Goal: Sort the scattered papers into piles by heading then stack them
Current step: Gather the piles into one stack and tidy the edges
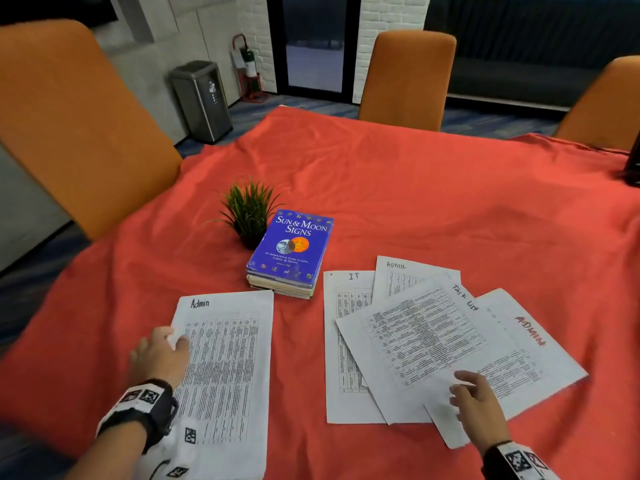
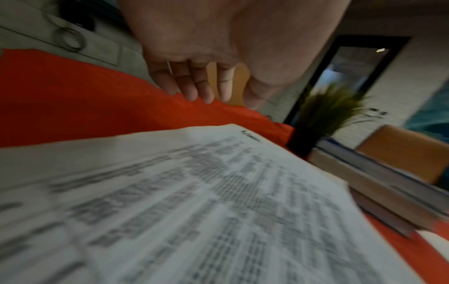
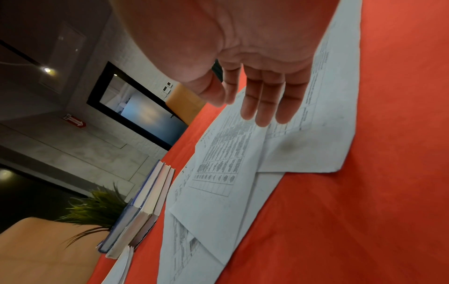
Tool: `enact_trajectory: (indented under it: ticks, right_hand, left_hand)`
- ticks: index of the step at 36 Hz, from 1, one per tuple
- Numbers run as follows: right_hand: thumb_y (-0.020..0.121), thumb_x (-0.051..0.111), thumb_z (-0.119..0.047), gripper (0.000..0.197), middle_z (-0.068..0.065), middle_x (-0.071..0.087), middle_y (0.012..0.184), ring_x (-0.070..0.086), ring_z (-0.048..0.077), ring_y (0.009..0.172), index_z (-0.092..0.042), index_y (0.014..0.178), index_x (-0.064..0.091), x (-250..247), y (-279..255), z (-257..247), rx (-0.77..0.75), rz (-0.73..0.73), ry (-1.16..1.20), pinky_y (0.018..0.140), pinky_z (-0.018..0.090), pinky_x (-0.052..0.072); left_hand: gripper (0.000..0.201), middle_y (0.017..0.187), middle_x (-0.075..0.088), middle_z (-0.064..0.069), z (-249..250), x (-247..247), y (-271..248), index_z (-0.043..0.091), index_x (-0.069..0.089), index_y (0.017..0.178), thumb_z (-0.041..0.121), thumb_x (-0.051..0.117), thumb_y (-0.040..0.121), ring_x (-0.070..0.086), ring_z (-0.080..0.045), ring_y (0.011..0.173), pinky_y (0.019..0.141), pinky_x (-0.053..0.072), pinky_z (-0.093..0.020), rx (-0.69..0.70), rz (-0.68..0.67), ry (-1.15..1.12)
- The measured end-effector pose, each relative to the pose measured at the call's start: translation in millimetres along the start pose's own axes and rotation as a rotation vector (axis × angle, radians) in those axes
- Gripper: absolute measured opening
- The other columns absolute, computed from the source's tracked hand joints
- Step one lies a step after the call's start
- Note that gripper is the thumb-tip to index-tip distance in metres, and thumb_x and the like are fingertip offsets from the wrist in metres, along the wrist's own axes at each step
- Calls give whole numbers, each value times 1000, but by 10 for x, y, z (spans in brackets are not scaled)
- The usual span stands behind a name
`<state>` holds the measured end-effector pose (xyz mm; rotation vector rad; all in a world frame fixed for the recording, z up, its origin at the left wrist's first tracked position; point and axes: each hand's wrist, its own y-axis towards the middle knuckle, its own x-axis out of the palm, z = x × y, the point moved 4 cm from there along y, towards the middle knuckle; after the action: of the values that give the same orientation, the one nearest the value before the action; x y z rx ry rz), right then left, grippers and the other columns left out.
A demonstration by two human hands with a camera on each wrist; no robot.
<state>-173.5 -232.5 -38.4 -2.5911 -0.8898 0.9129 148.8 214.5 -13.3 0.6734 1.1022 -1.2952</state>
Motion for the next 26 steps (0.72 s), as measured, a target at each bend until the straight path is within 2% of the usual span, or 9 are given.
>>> enact_trajectory:
  ticks: [4,7,9,14,16,18,21,23,26]
  right_hand:
    - [92,54,-17,20,10,62,87,60,30,70,-15,112,51,28,113,263,106,-13,21,64,39,50]
    - [93,54,-17,23,17,57,82,54,26,60,-11,114,47,77,116,350,175,-75,39,52,30,40]
    - [93,54,-16,22,17,57,84,53,25,57,-10,113,47,86,116,366,187,-87,48,48,27,38]
    - [92,53,-8,22,14,55,78,52,23,52,-8,113,47,47,131,363,240,-116,82,45,25,40]
    - [91,50,-3,25,15,52,74,48,21,49,-8,115,45,29,145,392,278,-134,109,44,24,39]
    - [91,47,0,28,15,51,71,46,20,48,-8,117,43,15,145,399,292,-151,117,44,23,38]
    - [88,53,-4,31,15,57,75,53,24,53,-7,118,47,-43,139,415,318,-81,85,49,30,44]
    - [79,66,-16,47,17,63,95,64,33,78,-7,122,50,-173,182,486,340,78,10,69,41,54]
    - [67,74,-33,73,25,58,119,60,40,104,-8,130,47,-407,119,472,425,258,-76,93,45,50]
  left_hand:
    - [19,103,61,-9,640,171,-293,18,59,107,26,60,90,59,-31,98,88,46,-36,235,-121,-177]
    - [9,92,63,-1,1156,419,-610,21,61,99,21,59,91,62,-24,87,77,44,-26,332,-301,-244]
    - [8,90,65,2,1472,613,-787,25,61,95,20,61,90,64,-21,90,78,43,-24,407,-387,-268]
    - [25,109,61,-3,2047,1139,-1042,17,58,114,18,60,89,61,-18,93,79,46,-26,430,-627,-252]
    - [33,114,54,-7,2191,1293,-1083,14,57,119,17,61,86,57,-21,89,77,47,-27,413,-644,-216]
    - [41,120,47,-6,2246,1449,-1069,18,55,123,18,61,82,56,-22,98,83,48,-29,402,-642,-146]
    - [55,130,51,-8,2246,1691,-995,23,50,126,25,58,71,57,-27,110,97,50,-34,400,-660,-51]
    - [59,129,55,-8,2238,1781,-960,23,50,127,28,61,70,56,-28,115,99,48,-35,406,-639,8]
    - [66,120,59,-8,2256,1747,-1061,20,50,124,38,66,63,59,-30,110,95,49,-35,414,-641,25]
